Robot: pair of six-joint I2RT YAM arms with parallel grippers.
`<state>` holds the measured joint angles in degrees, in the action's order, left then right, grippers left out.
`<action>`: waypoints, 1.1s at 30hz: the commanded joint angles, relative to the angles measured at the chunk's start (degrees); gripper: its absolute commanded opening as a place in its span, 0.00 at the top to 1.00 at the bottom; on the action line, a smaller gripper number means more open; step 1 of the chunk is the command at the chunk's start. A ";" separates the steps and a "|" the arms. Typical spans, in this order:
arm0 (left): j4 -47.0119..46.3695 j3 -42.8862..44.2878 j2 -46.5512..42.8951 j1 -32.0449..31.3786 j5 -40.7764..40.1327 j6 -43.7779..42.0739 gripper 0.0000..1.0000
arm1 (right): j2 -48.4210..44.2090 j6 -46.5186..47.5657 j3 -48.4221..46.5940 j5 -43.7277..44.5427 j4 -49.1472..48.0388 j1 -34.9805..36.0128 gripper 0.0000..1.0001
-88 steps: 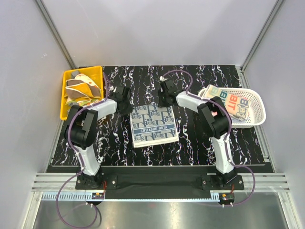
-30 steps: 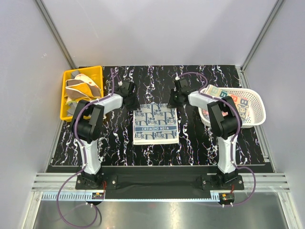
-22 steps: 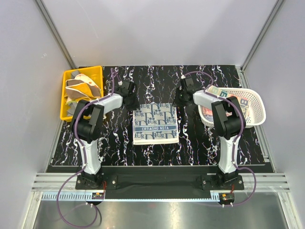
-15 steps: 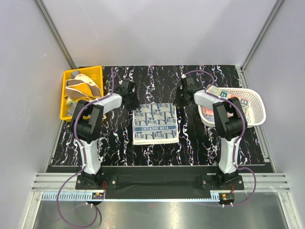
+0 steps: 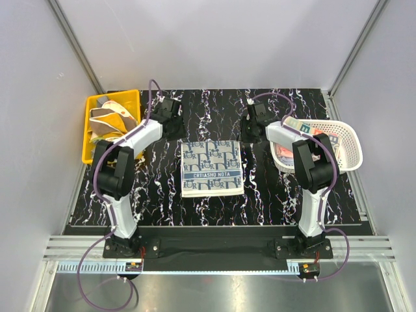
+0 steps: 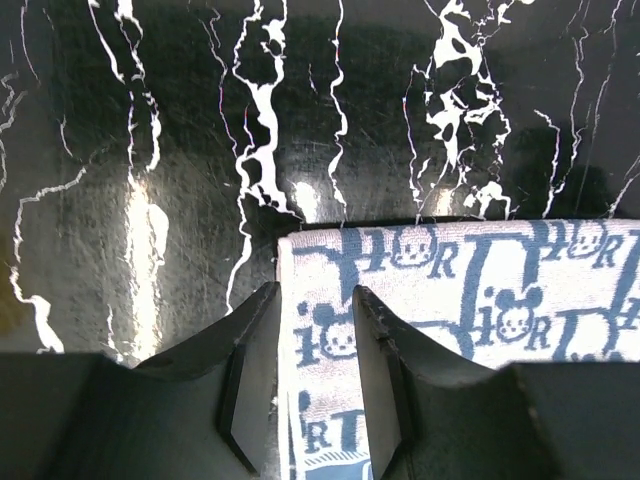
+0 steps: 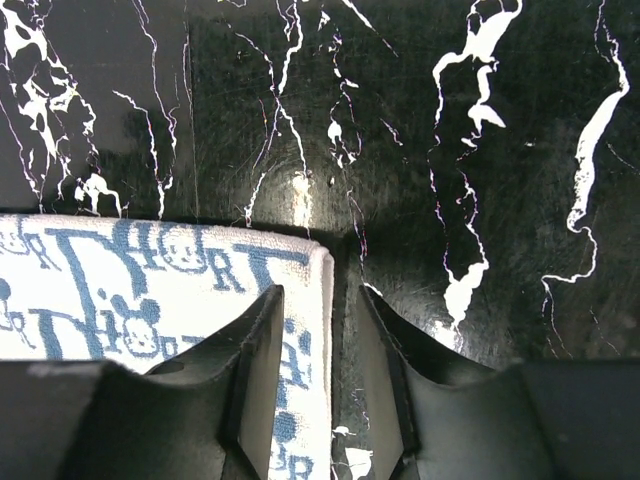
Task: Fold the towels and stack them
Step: Fold the towel
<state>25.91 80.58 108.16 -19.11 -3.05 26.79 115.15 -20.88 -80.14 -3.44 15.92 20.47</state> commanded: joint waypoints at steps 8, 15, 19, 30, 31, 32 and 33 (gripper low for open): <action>-1.92 0.90 6.62 0.22 2.70 -4.11 0.54 | 2.96 1.90 -4.32 0.54 0.95 0.45 0.58; -3.58 -0.68 7.33 0.22 1.46 -3.76 0.47 | 5.52 2.25 -5.03 1.86 0.95 1.85 0.57; -4.11 -0.94 8.12 0.13 1.47 -3.41 0.47 | 6.14 2.60 -5.20 3.09 1.22 1.94 0.57; -6.92 -1.91 8.56 0.31 2.61 -2.79 0.61 | 6.58 3.57 -5.29 4.67 1.22 2.03 0.70; -7.10 -1.91 8.39 0.22 2.70 -3.14 0.62 | 6.75 3.57 -5.47 4.50 1.22 1.94 0.71; -7.19 -1.91 8.38 0.30 2.70 -3.32 0.64 | 6.75 3.57 -5.47 4.41 1.30 2.03 0.73; -7.54 -1.83 8.21 0.31 2.70 -3.32 0.66 | 6.75 3.66 -5.47 4.32 1.22 2.03 0.74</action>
<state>20.64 79.42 116.07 -19.11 -1.34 23.97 120.73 -18.33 -84.03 -0.51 16.56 22.02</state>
